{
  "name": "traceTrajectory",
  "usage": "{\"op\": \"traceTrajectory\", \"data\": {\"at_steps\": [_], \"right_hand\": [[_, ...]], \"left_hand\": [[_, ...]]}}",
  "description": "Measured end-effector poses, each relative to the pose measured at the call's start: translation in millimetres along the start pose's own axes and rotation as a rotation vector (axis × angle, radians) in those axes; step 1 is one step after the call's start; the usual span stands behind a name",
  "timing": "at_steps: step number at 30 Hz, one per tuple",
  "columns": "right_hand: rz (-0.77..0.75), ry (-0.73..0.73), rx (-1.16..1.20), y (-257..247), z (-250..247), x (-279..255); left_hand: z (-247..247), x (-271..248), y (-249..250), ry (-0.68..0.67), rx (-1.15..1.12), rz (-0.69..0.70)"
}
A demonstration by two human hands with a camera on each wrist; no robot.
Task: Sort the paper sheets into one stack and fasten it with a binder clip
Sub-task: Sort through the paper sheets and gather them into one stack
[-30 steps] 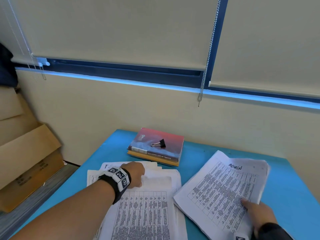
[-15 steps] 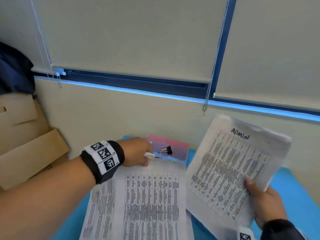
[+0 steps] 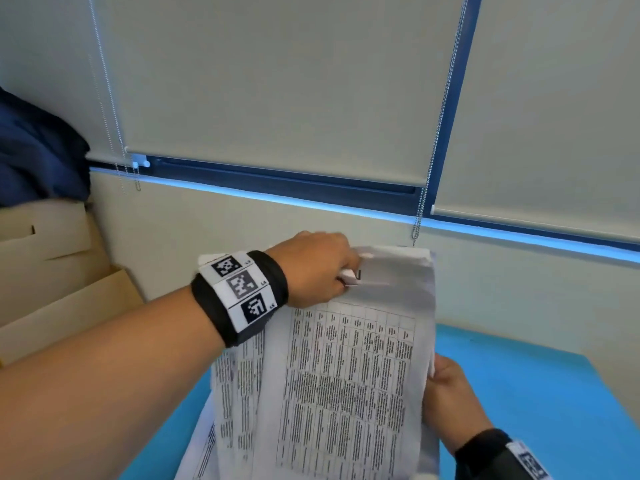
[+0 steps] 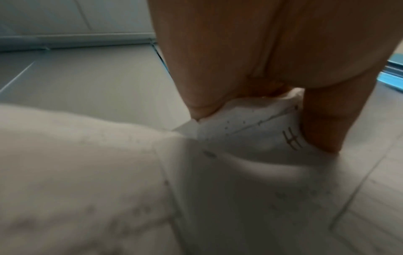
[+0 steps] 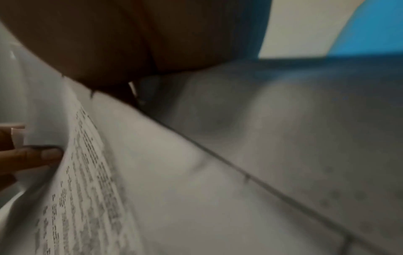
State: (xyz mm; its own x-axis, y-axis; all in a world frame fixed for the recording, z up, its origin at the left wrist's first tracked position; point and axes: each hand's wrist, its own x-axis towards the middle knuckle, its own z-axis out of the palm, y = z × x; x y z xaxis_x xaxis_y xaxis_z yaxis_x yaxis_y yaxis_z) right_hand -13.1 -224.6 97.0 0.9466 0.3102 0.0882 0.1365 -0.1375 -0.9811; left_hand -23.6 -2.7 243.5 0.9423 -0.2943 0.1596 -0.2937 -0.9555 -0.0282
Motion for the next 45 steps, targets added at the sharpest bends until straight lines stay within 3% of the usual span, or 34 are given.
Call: {"op": "traceTrajectory", "data": {"at_steps": [3, 7, 9, 14, 17, 19, 21, 22, 24, 27, 30, 34, 39, 45], "right_hand": [[-0.011, -0.014, 0.063, 7.6, 0.2, 0.8], [-0.051, -0.092, 0.324, 19.9, -6.7, 5.2], [-0.084, -0.133, 0.272, 18.5, -7.4, 5.8], [-0.067, -0.041, 0.025, 13.7, -2.2, 5.4], [-0.037, 0.024, 0.071, 15.8, -4.6, 3.4], [-0.021, 0.067, 0.128, 20.7, -10.7, 3.6], [-0.013, 0.093, 0.180, 23.9, -14.9, 3.9], [-0.008, 0.085, 0.219, 25.8, -16.5, 4.4], [0.021, 0.066, 0.276, 28.8, -17.0, 6.5], [0.025, 0.037, 0.304, 27.3, -13.0, 9.6], [-0.007, -0.041, 0.250, 19.7, -4.7, 10.4], [-0.103, -0.072, 0.193, 7.6, -1.5, 11.4], [-0.182, 0.007, 0.281, 15.6, -5.2, 13.9], [-0.193, 0.131, 0.170, 12.8, 4.5, 16.4]], "left_hand": [[0.6, -3.8, -2.9, -0.010, 0.008, -0.016], [2.2, -6.5, -7.7, -0.021, -0.009, -0.030], [1.0, -7.6, -7.8, -0.005, -0.045, -0.003], [-3.4, -7.6, 1.1, 0.119, -0.216, 0.093], [0.6, -14.8, -10.5, 0.311, -0.303, 0.025], [12.8, -28.7, -26.9, 0.566, -0.466, -0.119], [41.0, -46.3, -41.9, 0.790, -0.786, -0.313], [58.3, -54.0, -45.0, 0.816, -1.019, -0.402], [99.1, -65.7, -42.9, 0.676, -1.404, -0.474], [141.1, -72.0, -19.7, 0.419, -1.576, -0.519], [156.3, -64.5, -7.4, 0.499, -1.613, -0.643], [147.9, -53.9, -6.0, 0.589, -1.597, -0.631], [150.6, -58.1, -1.0, 0.608, -1.656, -0.588], [140.9, -50.9, 11.4, 0.653, -1.611, -0.572]]}}
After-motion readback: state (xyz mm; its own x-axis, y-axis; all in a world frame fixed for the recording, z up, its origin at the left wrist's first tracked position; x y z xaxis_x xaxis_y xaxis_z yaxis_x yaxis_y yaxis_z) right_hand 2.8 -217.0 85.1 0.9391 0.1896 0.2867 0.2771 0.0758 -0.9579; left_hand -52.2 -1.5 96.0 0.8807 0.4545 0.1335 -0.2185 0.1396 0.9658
